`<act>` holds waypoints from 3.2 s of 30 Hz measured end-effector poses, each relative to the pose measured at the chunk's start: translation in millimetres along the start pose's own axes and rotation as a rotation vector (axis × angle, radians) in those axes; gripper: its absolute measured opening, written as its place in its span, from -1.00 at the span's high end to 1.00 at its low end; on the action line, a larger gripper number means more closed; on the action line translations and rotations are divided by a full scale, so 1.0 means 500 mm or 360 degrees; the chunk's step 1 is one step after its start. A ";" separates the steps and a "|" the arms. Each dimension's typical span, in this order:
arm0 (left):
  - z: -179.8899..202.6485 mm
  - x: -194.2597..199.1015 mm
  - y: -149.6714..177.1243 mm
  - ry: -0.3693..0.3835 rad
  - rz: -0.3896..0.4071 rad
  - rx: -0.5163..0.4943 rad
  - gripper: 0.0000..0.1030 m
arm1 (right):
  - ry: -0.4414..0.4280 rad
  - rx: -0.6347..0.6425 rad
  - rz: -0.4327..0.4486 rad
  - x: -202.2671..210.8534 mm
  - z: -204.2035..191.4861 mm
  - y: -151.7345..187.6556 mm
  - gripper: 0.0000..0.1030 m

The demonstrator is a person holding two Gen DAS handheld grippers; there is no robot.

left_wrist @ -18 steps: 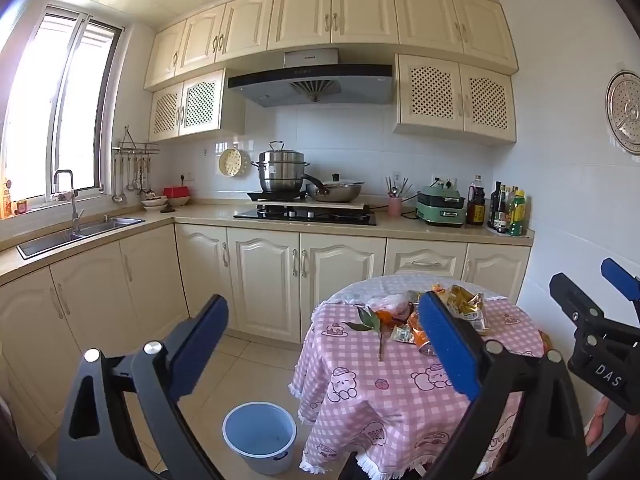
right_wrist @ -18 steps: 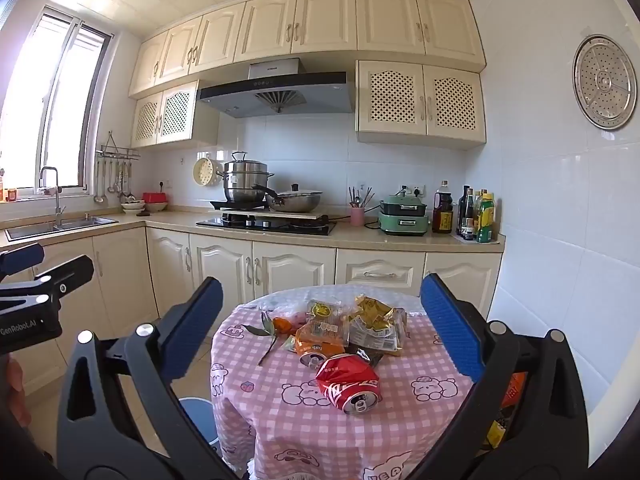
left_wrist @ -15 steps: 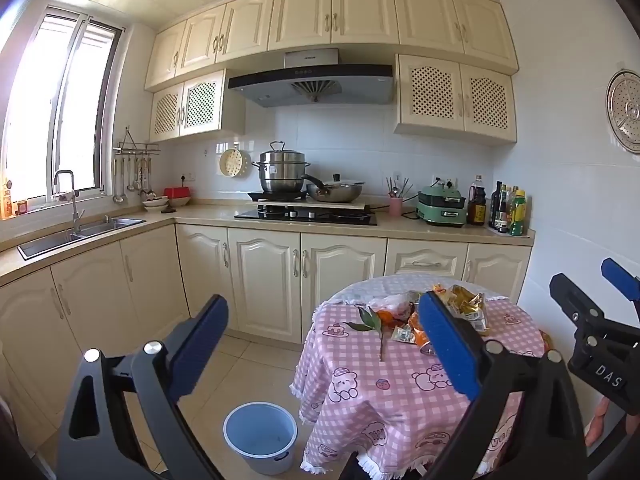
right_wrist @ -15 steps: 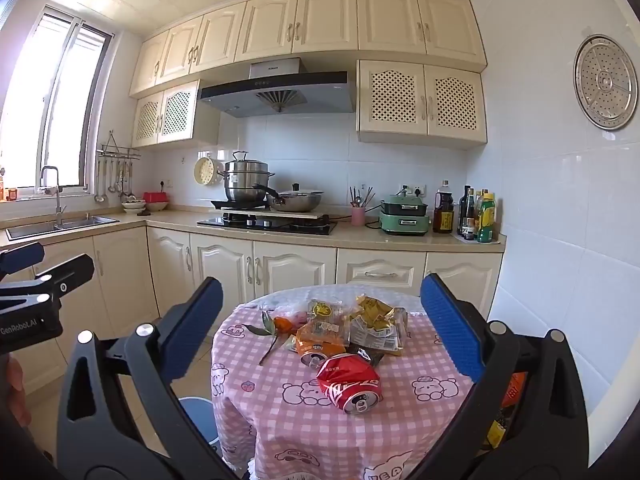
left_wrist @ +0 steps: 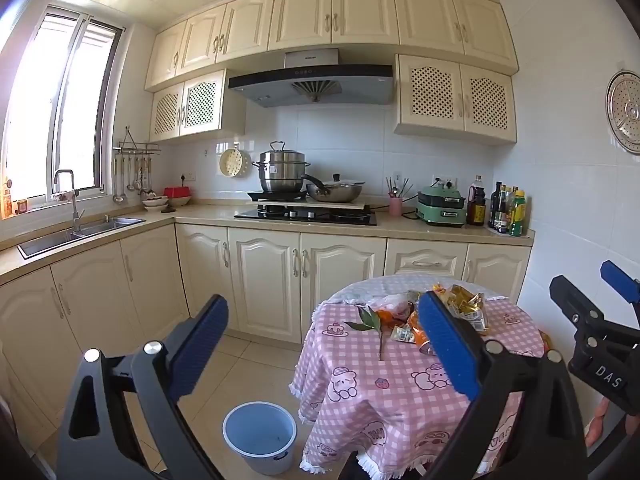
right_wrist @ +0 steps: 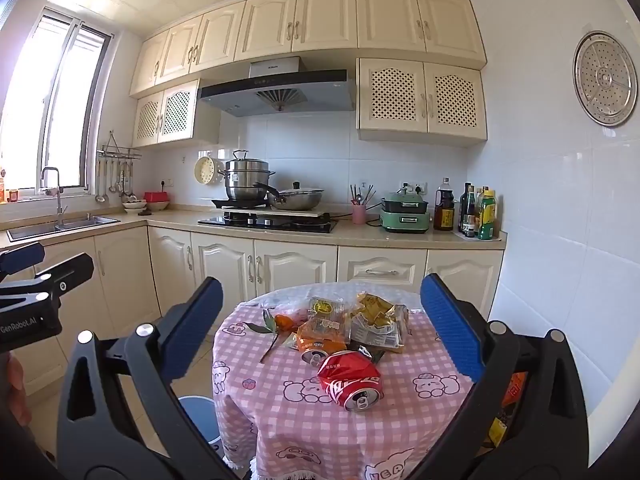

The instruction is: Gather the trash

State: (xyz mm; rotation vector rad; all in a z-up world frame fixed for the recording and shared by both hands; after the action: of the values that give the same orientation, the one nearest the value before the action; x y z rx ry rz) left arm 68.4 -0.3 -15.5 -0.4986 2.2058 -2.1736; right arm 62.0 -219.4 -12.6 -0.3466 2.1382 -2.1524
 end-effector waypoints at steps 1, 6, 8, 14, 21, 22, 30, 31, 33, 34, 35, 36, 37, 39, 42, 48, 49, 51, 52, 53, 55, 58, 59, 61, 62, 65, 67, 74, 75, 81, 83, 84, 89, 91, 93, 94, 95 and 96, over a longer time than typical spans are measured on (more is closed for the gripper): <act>0.000 0.000 0.000 0.0001 0.0000 0.0001 -0.82 | -0.0002 -0.0002 0.0002 0.000 0.000 0.000 -0.88; 0.000 0.000 0.000 0.0002 -0.0001 0.0001 -0.82 | 0.0000 -0.0002 0.0000 0.002 -0.004 0.005 -0.88; 0.000 0.000 0.000 0.0002 -0.0001 0.0001 -0.82 | -0.0001 -0.0003 -0.0002 0.003 -0.007 0.012 -0.88; -0.001 0.000 0.000 0.0002 -0.0002 0.0001 -0.82 | -0.0009 -0.0012 -0.0012 -0.006 0.001 0.025 -0.88; 0.000 0.000 0.001 0.0003 -0.0004 0.0001 -0.82 | -0.0009 -0.0013 -0.0017 -0.005 0.004 0.021 -0.88; -0.001 0.000 0.001 0.0003 -0.0003 0.0000 -0.82 | -0.0007 -0.0012 -0.0017 -0.005 0.005 0.020 -0.88; -0.001 0.000 0.000 0.0003 -0.0004 0.0001 -0.82 | -0.0006 -0.0017 -0.0023 -0.006 0.004 0.025 -0.88; -0.001 0.000 0.000 0.0003 -0.0004 0.0002 -0.82 | -0.0007 -0.0018 -0.0024 -0.006 0.003 0.028 -0.88; 0.000 -0.001 0.001 0.0002 -0.0005 0.0000 -0.82 | -0.0008 -0.0019 -0.0025 -0.007 0.005 0.028 -0.88; 0.000 -0.001 0.001 0.0003 -0.0006 -0.0001 -0.82 | -0.0008 -0.0019 -0.0027 -0.007 0.005 0.028 -0.88; 0.001 0.000 0.004 0.0003 -0.0006 -0.0001 -0.82 | -0.0008 -0.0020 -0.0026 -0.007 0.004 0.029 -0.88; 0.005 0.001 0.010 0.0003 -0.0005 -0.0001 -0.82 | -0.0008 -0.0020 -0.0026 -0.007 0.004 0.030 -0.88; 0.006 0.001 0.011 0.0003 -0.0006 -0.0001 -0.82 | -0.0008 -0.0020 -0.0026 -0.007 0.005 0.029 -0.88; 0.005 0.000 0.010 0.0003 -0.0007 -0.0001 -0.82 | -0.0009 -0.0022 -0.0028 -0.008 0.004 0.030 -0.88; 0.006 0.001 0.011 0.0002 -0.0006 -0.0001 -0.82 | -0.0008 -0.0023 -0.0030 -0.008 0.003 0.032 -0.88; 0.006 -0.005 0.017 0.0002 -0.0007 -0.0003 -0.82 | -0.0009 -0.0030 -0.0042 -0.010 0.003 0.039 -0.88; 0.006 -0.005 0.016 0.0002 -0.0008 -0.0003 -0.82 | -0.0010 -0.0032 -0.0045 -0.012 0.002 0.041 -0.88; 0.006 -0.005 0.017 0.0000 -0.0008 -0.0005 -0.82 | -0.0014 -0.0036 -0.0052 -0.016 0.003 0.043 -0.88; 0.006 -0.005 0.016 0.0001 -0.0008 -0.0004 -0.82 | -0.0016 -0.0036 -0.0053 -0.016 0.001 0.044 -0.88; 0.005 -0.005 0.015 0.0002 -0.0008 -0.0003 -0.82 | -0.0017 -0.0037 -0.0053 -0.016 0.001 0.044 -0.89; 0.006 -0.006 0.016 0.0002 -0.0009 -0.0003 -0.82 | -0.0017 -0.0036 -0.0055 -0.016 0.000 0.044 -0.88; 0.006 -0.006 0.016 0.0001 -0.0009 -0.0004 -0.82 | -0.0016 -0.0037 -0.0055 -0.016 0.001 0.043 -0.88; 0.006 -0.005 0.015 0.0001 -0.0009 -0.0004 -0.82 | -0.0015 -0.0037 -0.0057 -0.016 0.000 0.043 -0.88; 0.005 -0.005 0.015 0.0000 -0.0011 -0.0004 -0.82 | -0.0016 -0.0037 -0.0056 -0.016 0.001 0.044 -0.88; 0.006 -0.006 0.017 0.0001 -0.0012 -0.0005 -0.82 | -0.0016 -0.0037 -0.0056 -0.016 0.000 0.044 -0.88; 0.004 -0.005 0.015 0.0001 -0.0014 -0.0006 -0.82 | -0.0018 -0.0039 -0.0060 -0.018 0.001 0.045 -0.88; 0.005 -0.006 0.024 -0.0002 -0.0015 -0.0007 -0.82 | -0.0018 -0.0039 -0.0063 -0.021 0.000 0.048 -0.88; 0.001 -0.041 0.063 -0.0012 -0.0040 -0.0025 -0.82 | -0.0096 -0.0097 -0.0100 -0.042 0.002 0.066 -0.88; 0.002 -0.044 0.064 -0.0011 -0.0044 -0.0033 -0.82 | -0.0112 -0.0113 -0.0110 -0.047 0.003 0.071 -0.88; 0.008 -0.083 0.085 -0.0042 -0.0119 -0.0066 -0.82 | -0.0082 -0.0169 -0.0171 -0.077 0.030 0.104 -0.88; 0.012 -0.104 0.098 -0.0052 -0.0165 -0.0077 -0.82 | -0.0058 -0.0203 -0.0205 -0.091 0.048 0.123 -0.88; 0.016 -0.115 0.101 -0.0055 -0.0187 -0.0085 -0.82 | -0.0044 -0.0215 -0.0223 -0.099 0.057 0.130 -0.88; 0.052 -0.184 0.152 -0.0027 -0.0331 -0.0156 -0.82 | 0.0032 -0.0289 -0.0356 -0.146 0.118 0.198 -0.88; 0.083 -0.214 0.173 0.0044 -0.0399 -0.0198 -0.82 | 0.0071 -0.0322 -0.0409 -0.163 0.143 0.226 -0.88; 0.120 -0.244 0.196 0.0146 -0.0497 -0.0227 -0.82 | 0.0113 -0.0361 -0.0467 -0.178 0.172 0.256 -0.88; 0.135 -0.255 0.204 0.0167 -0.0528 -0.0241 -0.82 | 0.0129 -0.0386 -0.0506 -0.188 0.185 0.274 -0.88; 0.157 -0.269 0.216 0.0211 -0.0566 -0.0262 -0.82 | 0.0132 -0.0405 -0.0531 -0.195 0.197 0.287 -0.88; 0.178 -0.281 0.228 0.0240 -0.0595 -0.0278 -0.82 | 0.0130 -0.0430 -0.0562 -0.206 0.208 0.303 -0.88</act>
State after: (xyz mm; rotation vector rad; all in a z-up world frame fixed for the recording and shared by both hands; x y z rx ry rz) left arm 196.7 -56.4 -160.8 -0.8411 2.5786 -2.2579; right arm 170.2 -300.7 -173.8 -0.7187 2.5899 -2.0664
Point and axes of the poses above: each gripper's, at about its wrist camera, not at the fingertips, and x roughly against the way its jaws point, z to its right, y to its underside, the point moved 7 cm from there along -x, roughly the way its jaws point, and after that the axes turned 13 degrees about -y, right-handed, at the moved point
